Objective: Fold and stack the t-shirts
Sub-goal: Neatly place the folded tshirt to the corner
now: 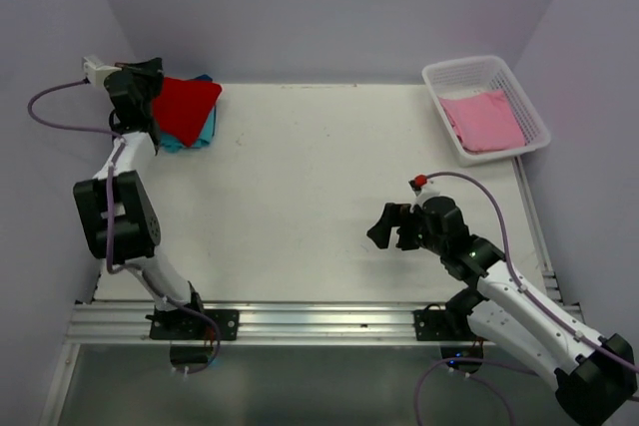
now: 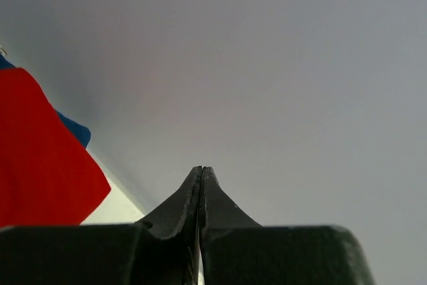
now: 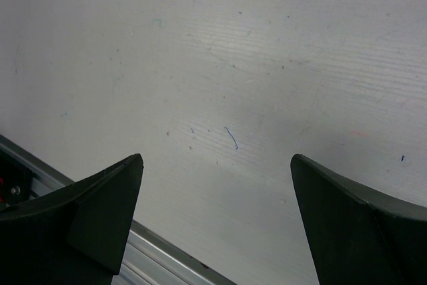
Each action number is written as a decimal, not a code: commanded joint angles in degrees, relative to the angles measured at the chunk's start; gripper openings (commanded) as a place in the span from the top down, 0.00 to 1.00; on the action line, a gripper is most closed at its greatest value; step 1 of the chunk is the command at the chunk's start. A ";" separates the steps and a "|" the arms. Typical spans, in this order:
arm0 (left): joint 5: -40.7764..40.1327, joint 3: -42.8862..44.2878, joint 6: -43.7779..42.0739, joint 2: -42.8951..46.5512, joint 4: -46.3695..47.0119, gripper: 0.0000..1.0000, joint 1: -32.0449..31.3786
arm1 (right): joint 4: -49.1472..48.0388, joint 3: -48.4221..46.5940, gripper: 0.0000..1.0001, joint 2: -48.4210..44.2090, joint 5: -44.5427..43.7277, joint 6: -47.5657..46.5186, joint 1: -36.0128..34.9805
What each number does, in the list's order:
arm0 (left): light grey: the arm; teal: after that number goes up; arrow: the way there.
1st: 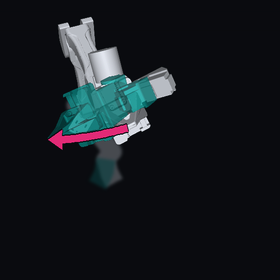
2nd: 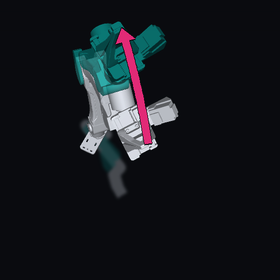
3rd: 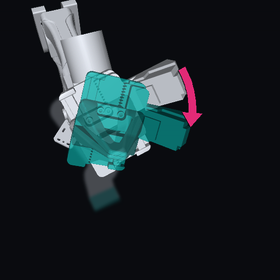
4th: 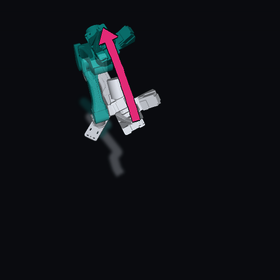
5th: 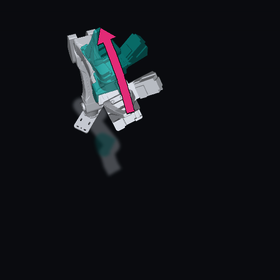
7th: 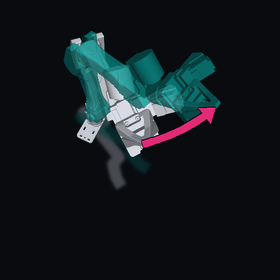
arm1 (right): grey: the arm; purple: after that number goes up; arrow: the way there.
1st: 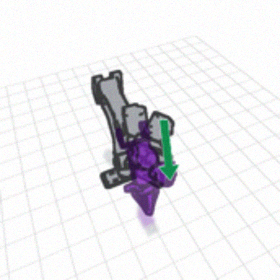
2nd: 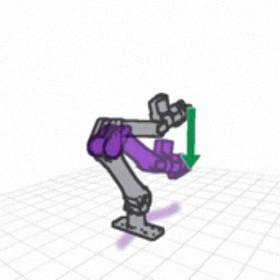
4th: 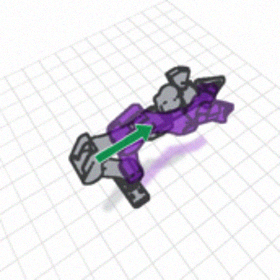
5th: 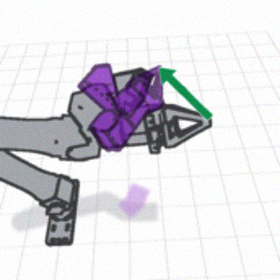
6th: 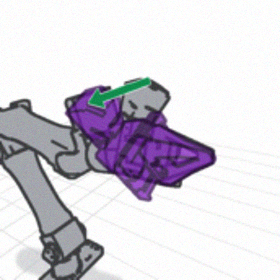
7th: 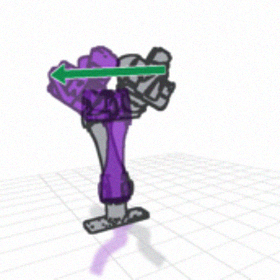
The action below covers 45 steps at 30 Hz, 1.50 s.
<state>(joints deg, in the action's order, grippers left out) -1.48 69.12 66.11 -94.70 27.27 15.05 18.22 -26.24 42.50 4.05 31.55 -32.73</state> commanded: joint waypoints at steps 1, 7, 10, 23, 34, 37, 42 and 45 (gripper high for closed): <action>14.60 11.51 -2.91 -13.20 6.47 1.00 0.77 | -2.83 0.84 0.04 -1.72 1.04 1.32 -0.05; 15.37 17.19 -2.65 -32.55 -3.07 1.00 1.04 | -1.79 2.68 0.07 -5.40 0.78 2.55 0.04; 13.79 11.58 -2.04 -34.76 -4.06 1.00 1.39 | -0.20 2.86 0.05 -7.78 -0.36 2.46 0.04; 21.59 3.66 0.77 -27.49 14.63 1.00 2.35 | 1.12 0.14 0.01 -8.22 -2.64 0.53 0.12; 27.84 -6.79 -4.21 5.35 21.69 0.26 -3.87 | -0.55 -2.76 0.01 -7.35 -11.24 -1.84 0.12; 28.37 -13.29 -9.39 13.36 17.40 0.20 -10.81 | -0.47 -5.65 0.01 -5.07 -15.72 -2.98 0.12; 26.97 -25.33 -18.98 23.31 10.81 0.11 -26.61 | 2.95 -13.03 0.01 3.01 -22.68 -6.76 0.21; 26.45 -28.25 -26.80 29.55 4.57 0.00 -34.35 | 5.51 -18.13 0.01 7.94 -24.27 -7.20 0.21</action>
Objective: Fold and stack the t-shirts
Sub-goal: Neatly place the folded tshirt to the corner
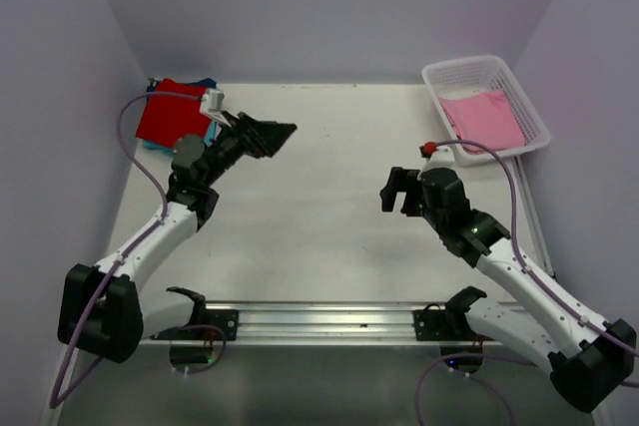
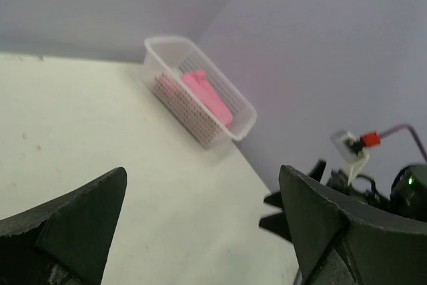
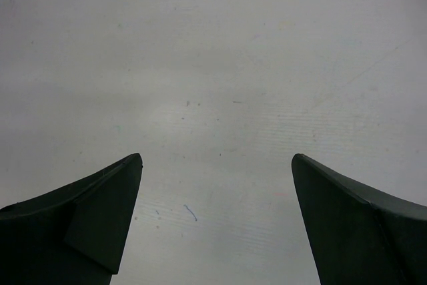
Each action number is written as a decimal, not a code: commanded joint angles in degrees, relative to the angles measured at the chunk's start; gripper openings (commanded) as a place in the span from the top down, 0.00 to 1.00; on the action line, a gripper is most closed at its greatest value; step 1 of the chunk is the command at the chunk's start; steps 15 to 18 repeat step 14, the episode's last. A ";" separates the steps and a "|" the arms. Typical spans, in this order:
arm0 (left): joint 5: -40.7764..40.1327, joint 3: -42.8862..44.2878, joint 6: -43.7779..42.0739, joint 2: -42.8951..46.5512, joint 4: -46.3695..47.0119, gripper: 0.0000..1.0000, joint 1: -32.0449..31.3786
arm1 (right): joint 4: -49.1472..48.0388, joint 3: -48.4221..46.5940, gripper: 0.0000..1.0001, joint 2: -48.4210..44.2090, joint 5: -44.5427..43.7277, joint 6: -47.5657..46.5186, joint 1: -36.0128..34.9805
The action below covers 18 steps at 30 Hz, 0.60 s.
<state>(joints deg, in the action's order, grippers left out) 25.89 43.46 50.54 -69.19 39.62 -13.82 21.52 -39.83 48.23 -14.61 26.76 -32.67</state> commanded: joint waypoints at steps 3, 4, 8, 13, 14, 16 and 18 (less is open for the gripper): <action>-2.94 -3.47 -19.77 10.20 -16.57 0.00 -12.88 | 2.65 -8.15 0.01 4.59 -3.25 -3.11 0.14; -2.86 -3.47 -21.87 12.56 -20.50 0.00 -14.29 | 2.74 -9.72 0.01 4.94 -1.40 -5.12 0.15; 0.73 -5.49 -24.08 17.24 -25.63 0.00 -17.46 | 1.95 -11.49 0.01 3.38 3.71 -7.25 0.06; 1.44 -7.16 -25.23 21.46 -30.12 0.00 -18.08 | 2.29 -12.28 0.01 1.34 6.00 -7.08 0.06; 2.58 -7.69 -24.88 21.64 -29.95 0.00 -18.17 | 2.82 -12.81 0.01 1.69 4.95 -6.64 -0.03; 2.58 -7.69 -24.88 21.64 -29.95 0.00 -18.17 | 2.82 -12.81 0.01 1.69 4.95 -6.64 -0.03; 2.58 -7.69 -24.88 21.64 -29.95 0.00 -18.17 | 2.82 -12.81 0.01 1.69 4.95 -6.64 -0.03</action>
